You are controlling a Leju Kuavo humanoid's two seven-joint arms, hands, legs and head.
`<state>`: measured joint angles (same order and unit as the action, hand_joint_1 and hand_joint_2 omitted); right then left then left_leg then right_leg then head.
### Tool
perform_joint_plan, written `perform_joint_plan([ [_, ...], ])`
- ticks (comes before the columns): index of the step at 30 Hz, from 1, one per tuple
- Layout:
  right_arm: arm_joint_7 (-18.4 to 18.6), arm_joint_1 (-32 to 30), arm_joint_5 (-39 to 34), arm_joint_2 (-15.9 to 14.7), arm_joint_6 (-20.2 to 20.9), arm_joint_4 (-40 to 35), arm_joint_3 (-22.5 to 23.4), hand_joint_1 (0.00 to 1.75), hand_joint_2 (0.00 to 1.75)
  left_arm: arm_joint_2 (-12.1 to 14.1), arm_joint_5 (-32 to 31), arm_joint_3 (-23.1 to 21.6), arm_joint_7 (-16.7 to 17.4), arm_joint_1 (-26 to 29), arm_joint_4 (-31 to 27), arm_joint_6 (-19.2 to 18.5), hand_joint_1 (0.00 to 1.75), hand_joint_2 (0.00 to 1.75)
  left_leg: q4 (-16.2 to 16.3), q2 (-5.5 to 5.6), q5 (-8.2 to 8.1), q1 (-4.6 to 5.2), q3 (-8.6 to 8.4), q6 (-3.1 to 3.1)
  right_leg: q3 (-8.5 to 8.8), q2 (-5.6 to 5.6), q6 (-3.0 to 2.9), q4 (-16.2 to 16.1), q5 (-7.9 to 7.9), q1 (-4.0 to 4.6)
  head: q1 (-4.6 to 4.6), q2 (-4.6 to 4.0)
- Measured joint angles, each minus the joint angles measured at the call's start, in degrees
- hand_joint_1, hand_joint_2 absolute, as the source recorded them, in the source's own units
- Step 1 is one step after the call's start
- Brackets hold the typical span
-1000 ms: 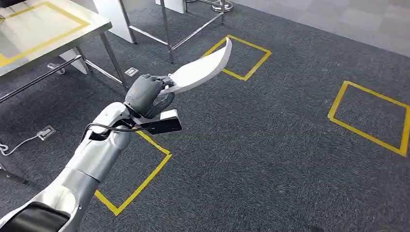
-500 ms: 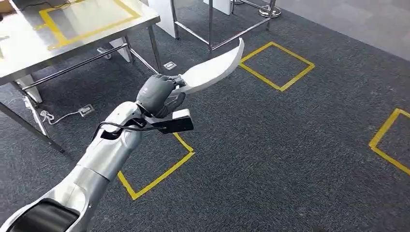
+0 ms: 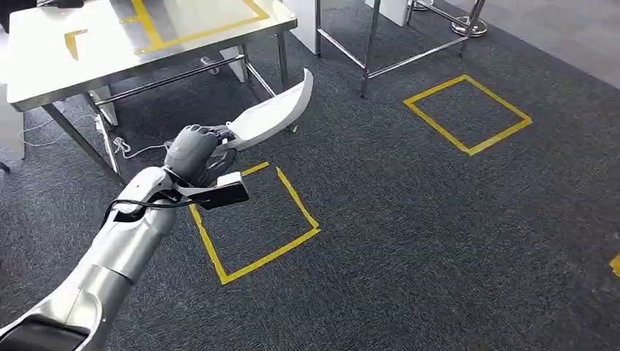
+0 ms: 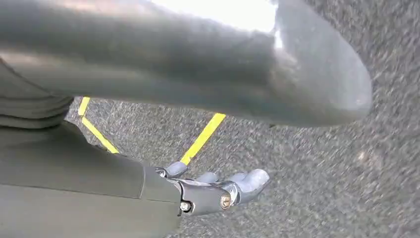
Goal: Take the parts from the cabinet and place them on the table.
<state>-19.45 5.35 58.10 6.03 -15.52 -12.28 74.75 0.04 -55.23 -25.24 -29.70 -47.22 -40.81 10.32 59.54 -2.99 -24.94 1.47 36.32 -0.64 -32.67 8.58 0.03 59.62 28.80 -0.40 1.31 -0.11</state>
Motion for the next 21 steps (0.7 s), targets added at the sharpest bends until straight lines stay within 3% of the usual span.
perform_joint_plan([
  [1,0.3,0.2,0.0,0.0,-0.1,0.0,0.0,0.00,0.00,0.2,0.0,0.1,0.0,0.0,0.0,0.0,1.75,1.75,-0.5,0.95,0.20,-0.15,-0.28,-0.35,0.42,0.82,0.41,-0.1,0.21,0.12,0.15,0.00],
  [2,0.5,0.3,-0.1,0.0,-0.2,0.0,0.0,0.00,0.00,0.1,0.0,0.1,0.0,0.1,-0.1,0.0,1.75,1.75,-1.1,1.52,0.51,-0.74,-0.90,-0.68,0.39,-0.89,0.85,0.3,0.73,-0.27,0.02,0.00],
  [3,0.8,0.3,-0.3,0.1,-0.3,0.0,0.0,0.00,0.00,0.0,-0.1,0.2,0.1,-0.2,0.0,0.1,1.75,1.75,-1.3,2.18,0.61,-0.88,-0.97,-0.89,-0.27,-4.65,1.20,1.9,1.66,-0.47,0.09,0.00],
  [4,1.1,0.1,-0.4,0.1,-0.4,0.0,0.0,0.00,0.00,-0.6,-0.4,0.2,0.1,-0.5,0.1,0.1,1.75,1.75,-1.3,2.80,0.67,-1.02,-0.87,-1.25,-2.20,-6.92,1.40,5.7,3.57,-0.51,-0.11,0.00],
  [5,1.3,0.0,-0.5,0.1,-0.6,0.0,0.0,0.00,0.00,-1.2,-0.6,0.1,0.2,-0.5,0.2,0.1,1.75,1.75,-1.3,3.86,0.67,-1.09,-0.83,-1.31,-4.68,-7.97,1.63,10.4,5.56,-0.54,-0.24,0.00],
  [6,1.3,-0.2,-0.6,0.0,-0.8,0.0,0.0,0.00,0.00,-1.6,-0.7,0.1,0.2,-0.4,0.5,0.1,1.75,1.75,-1.2,4.74,0.66,-1.10,-0.81,-1.32,-6.93,-8.29,1.82,14.4,6.90,-0.55,-0.31,0.02],
  [7,1.4,-0.2,-0.7,0.0,-1.0,0.0,0.0,0.00,0.00,-1.8,-1.0,0.0,0.2,-0.2,0.7,0.0,1.75,1.75,-1.1,5.63,0.65,-1.12,-0.81,-1.30,-8.59,-8.36,1.94,16.9,6.96,-0.56,-0.35,0.02],
  [9,1.7,-0.2,-0.8,0.1,-1.0,0.0,0.0,0.00,0.00,-1.9,-1.1,0.0,0.3,-0.2,1.1,0.0,1.75,1.75,-0.9,6.79,0.60,-1.22,-0.81,-1.21,-8.33,-8.39,2.00,14.9,4.49,-0.68,-0.33,0.02],
  [13,1.7,-0.2,-0.9,0.1,-1.0,0.0,0.0,0.00,0.00,-2.0,-1.1,0.0,0.3,-0.2,1.2,0.0,1.75,1.75,-0.8,7.04,0.58,-1.27,-0.80,-1.17,-7.93,-8.42,2.00,13.8,3.73,-0.73,-0.35,0.00],
  [14,1.8,-0.2,-0.9,0.1,-1.1,0.0,0.0,0.00,0.00,-2.1,-1.2,0.0,0.4,-0.3,1.4,0.0,1.75,1.75,-0.6,7.80,0.46,-1.37,-0.79,-0.96,-6.17,-8.63,2.09,9.8,1.22,-0.87,-0.33,0.00],
  [15,1.9,-0.3,-0.9,0.2,-1.3,0.0,0.0,0.00,0.00,-3.0,-1.5,0.0,0.7,-0.8,2.0,0.0,1.75,1.75,0.5,9.37,0.01,-1.26,-0.19,0.11,-2.17,-13.34,2.33,0.6,-0.96,-1.59,-0.46,0.00],
  [16,1.9,0.2,-0.8,0.2,-1.9,0.0,0.0,0.00,0.00,-3.2,-1.7,0.0,0.9,-1.0,2.5,-0.2,1.75,1.75,-0.1,10.48,0.37,-1.53,0.13,1.14,-2.32,-12.18,0.90,0.8,-1.21,-1.12,-0.46,0.00],
  [17,1.8,0.2,-0.8,0.4,-2.1,0.0,0.0,0.00,0.00,-3.2,-1.7,0.0,1.0,-1.0,2.7,-0.4,1.75,1.75,-0.2,10.94,0.51,-1.52,0.19,1.56,-1.98,-11.77,0.39,0.6,-1.40,-1.35,-0.50,0.00],
  [18,1.8,0.3,-0.8,0.6,-2.2,0.0,0.0,0.00,0.00,-3.1,-1.7,0.0,1.1,-1.0,2.8,-0.5,1.75,1.75,0.0,10.58,0.32,-1.55,0.52,1.77,-1.84,-11.21,-0.08,0.3,-1.68,-1.66,-0.52,0.00],
  [19,1.7,0.2,-0.8,0.6,-2.4,0.0,0.0,0.00,0.00,-3.1,-1.7,0.0,1.2,-1.1,2.9,-0.7,1.75,1.75,1.4,7.28,-0.70,-1.24,0.98,2.07,-1.80,-11.15,-0.42,0.3,-1.62,-1.48,-0.03,0.00],
  [20,1.6,-0.1,-0.8,0.6,-2.6,0.0,0.0,0.00,0.00,-3.4,-1.7,0.0,1.3,-1.3,3.0,-0.8,1.75,1.75,0.9,6.48,0.43,-1.25,-0.02,0.48,-1.87,-11.38,0.00,0.5,-1.33,-1.12,0.31,0.00],
  [21,1.6,-0.1,-0.8,0.7,-2.8,0.0,0.0,0.00,0.00,-3.4,-1.8,-0.1,1.5,-1.5,3.0,-0.9,1.75,1.75,0.0,6.39,-0.33,-1.35,-0.41,-0.71,-1.98,-11.05,-0.07,0.7,-1.30,-0.86,0.20,0.00],
])
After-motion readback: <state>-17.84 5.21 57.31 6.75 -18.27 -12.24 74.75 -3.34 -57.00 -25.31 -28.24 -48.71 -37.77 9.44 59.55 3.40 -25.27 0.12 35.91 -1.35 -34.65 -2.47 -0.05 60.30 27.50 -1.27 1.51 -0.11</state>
